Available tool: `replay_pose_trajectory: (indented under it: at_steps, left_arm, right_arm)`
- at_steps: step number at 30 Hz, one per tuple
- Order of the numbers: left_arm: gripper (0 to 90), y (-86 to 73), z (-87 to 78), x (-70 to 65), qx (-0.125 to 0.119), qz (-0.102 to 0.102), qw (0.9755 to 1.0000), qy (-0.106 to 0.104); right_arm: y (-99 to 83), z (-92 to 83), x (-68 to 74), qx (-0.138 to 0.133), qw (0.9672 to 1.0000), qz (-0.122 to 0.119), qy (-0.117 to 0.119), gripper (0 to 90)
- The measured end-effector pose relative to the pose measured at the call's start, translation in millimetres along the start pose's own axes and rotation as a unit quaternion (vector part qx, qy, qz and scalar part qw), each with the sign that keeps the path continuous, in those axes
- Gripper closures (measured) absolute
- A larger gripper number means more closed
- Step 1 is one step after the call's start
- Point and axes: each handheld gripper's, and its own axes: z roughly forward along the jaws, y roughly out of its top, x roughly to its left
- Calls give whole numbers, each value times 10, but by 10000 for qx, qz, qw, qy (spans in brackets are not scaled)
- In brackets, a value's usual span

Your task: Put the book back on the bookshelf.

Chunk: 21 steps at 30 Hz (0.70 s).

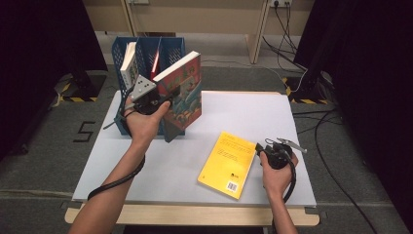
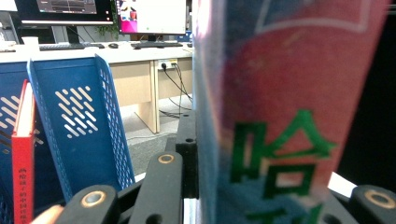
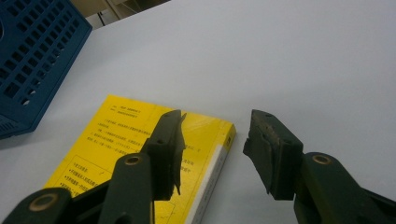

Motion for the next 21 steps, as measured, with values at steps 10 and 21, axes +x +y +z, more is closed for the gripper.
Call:
replay_pose_trajectory:
  at_steps: [10, 21]
  left_arm:
    - [746, 62, 30, 40, -61, -92, 9999, 56]
    - [746, 126, 42, 74, -94, -148, 9998, 48]
  right_arm:
    - [3, -17, 1, -52, 10000, 34, -13, 554]
    - [-10, -14, 7, -68, 10000, 3, -12, 554]
